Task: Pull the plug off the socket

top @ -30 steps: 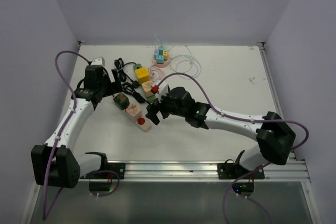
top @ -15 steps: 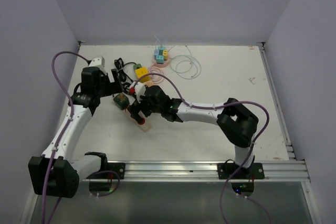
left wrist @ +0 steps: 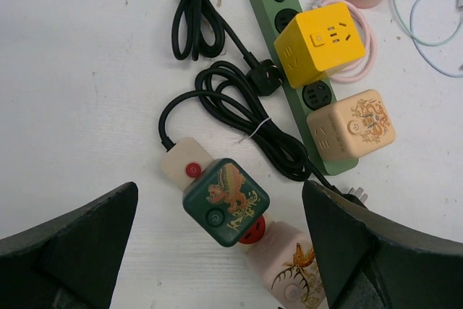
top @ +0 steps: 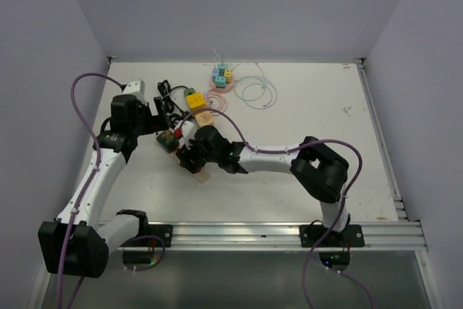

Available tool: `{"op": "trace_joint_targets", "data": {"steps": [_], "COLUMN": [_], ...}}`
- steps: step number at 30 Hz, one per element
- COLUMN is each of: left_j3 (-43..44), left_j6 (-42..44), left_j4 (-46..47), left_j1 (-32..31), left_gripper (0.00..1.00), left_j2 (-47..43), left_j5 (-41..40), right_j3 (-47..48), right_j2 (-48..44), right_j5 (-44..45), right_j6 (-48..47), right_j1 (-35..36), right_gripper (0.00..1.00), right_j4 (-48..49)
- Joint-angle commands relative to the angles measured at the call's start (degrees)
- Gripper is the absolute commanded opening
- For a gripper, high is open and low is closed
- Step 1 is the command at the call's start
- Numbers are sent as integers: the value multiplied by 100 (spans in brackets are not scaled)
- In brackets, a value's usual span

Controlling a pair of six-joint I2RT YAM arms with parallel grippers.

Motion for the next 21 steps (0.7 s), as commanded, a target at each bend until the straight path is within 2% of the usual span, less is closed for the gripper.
{"op": "trace_joint_targets", "data": {"steps": [1, 7, 9, 10, 11, 12, 14, 19, 21], "left_j3": [-111, -216, -208, -190, -199, -234, -549, -1866, -2079], "left_j6": [183, -1, -80, -133, -151, -291, -458, -740, -723], "left_j4": [316, 369, 413, 396, 413, 413, 648, 1686, 1942], "left_j1": [-1, -54, -343, -579, -1104, -1353, -1818, -2268, -2471], "left_gripper": [99, 98, 95, 95, 95, 95, 95, 93, 93], "left_j2": [-245, -333, -360, -377, -369, -360, -421, -1087, -1238], "left_j5": [323, 438, 211, -339, -536, -677, -749, -477, -450], "right_j3": [-421, -1186, -1474, -1598, -1721, -1949, -2179, -2873, -3092], "right_j2": [-749, -1654, -1839, -2049, -2147, -2269, -2594, -3087, -3210], "right_j5": [110, 75, -127, -171, -215, -276, -514, -787, -839], "right_j6": [-114, -413, -492, -509, -510, -510, -475, -536, -492], "right_j1": [25, -2, -37, -54, -81, -159, -265, -538, -616], "right_gripper": [37, 31, 29, 29, 29, 29, 29, 31, 30], "right_j4": [83, -302, -443, -453, -444, -444, -409, -242, -120]}}
